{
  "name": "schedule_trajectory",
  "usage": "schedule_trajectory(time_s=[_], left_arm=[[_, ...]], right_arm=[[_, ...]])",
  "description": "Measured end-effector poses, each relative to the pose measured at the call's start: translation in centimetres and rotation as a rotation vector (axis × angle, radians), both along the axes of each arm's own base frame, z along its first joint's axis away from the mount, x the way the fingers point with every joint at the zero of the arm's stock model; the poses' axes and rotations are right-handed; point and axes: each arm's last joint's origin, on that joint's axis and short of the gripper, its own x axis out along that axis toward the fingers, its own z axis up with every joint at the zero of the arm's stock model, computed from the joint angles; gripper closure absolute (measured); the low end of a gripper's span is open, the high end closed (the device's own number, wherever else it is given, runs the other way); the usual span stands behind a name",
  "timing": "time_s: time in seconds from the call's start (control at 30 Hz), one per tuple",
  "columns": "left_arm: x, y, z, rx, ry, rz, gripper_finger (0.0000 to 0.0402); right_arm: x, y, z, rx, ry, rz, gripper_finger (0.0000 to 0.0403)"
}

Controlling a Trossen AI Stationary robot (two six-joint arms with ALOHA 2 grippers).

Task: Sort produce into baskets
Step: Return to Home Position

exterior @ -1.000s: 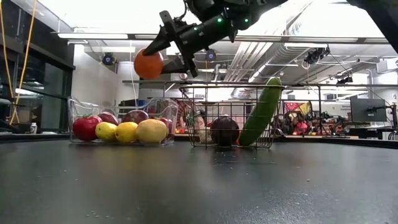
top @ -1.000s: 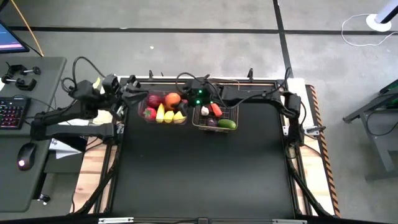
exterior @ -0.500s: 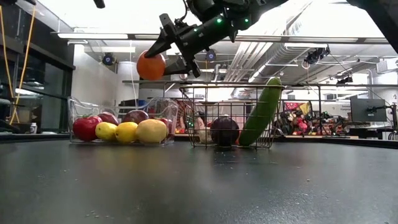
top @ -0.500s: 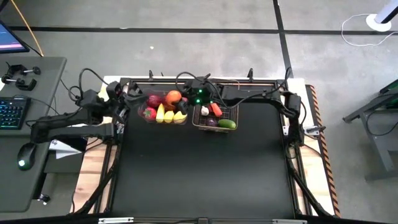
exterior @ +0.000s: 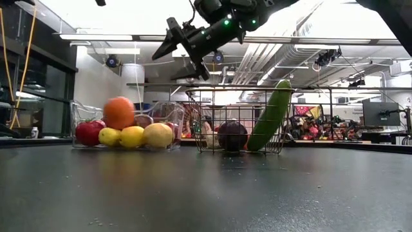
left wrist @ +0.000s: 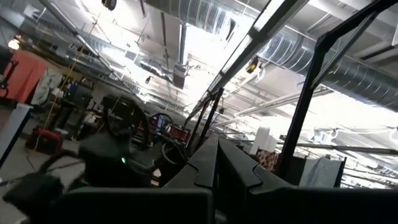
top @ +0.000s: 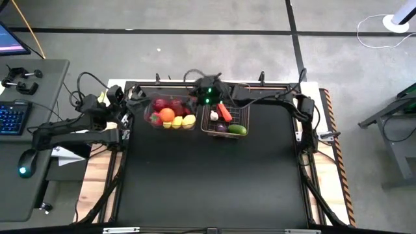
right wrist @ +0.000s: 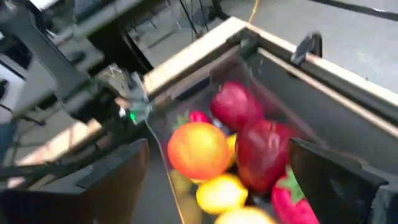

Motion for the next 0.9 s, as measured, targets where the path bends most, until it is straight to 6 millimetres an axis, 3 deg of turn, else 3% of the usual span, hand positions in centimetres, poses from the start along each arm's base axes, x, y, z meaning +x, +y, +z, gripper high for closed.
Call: schedule_trajectory(time_s=[0.2, 0.4, 0.63, 0.77, 0.9], left_arm=[[-0.1, 0.0, -0.2, 0.059, 0.008, 0.033, 0.0401], [1.2, 0.4, -3.7, 0.045, -0.017, 0.065, 0.0401], [2.3, 0.5, -8.0, -0.075, -0.121, 0.02, 0.0401], [3.2, 0.0, -8.9, -0.096, -0.065, -0.001, 0.0401], [3.5, -0.8, -9.5, -0.088, -0.034, -0.017, 0.0401]], right_arm=[[-1.1, -2.6, 4.7, 0.057, 0.028, 0.11, 0.0031], [-3.8, -2.1, 9.6, -0.105, 0.274, 0.184, 0.0031], [-7.5, -0.2, 12.2, -0.181, 0.495, 0.19, 0.0031], [-10.8, 1.0, 13.4, -0.155, 0.51, 0.154, 0.0031], [-15.0, 2.7, 13.4, -0.131, 0.513, 0.059, 0.0031]])
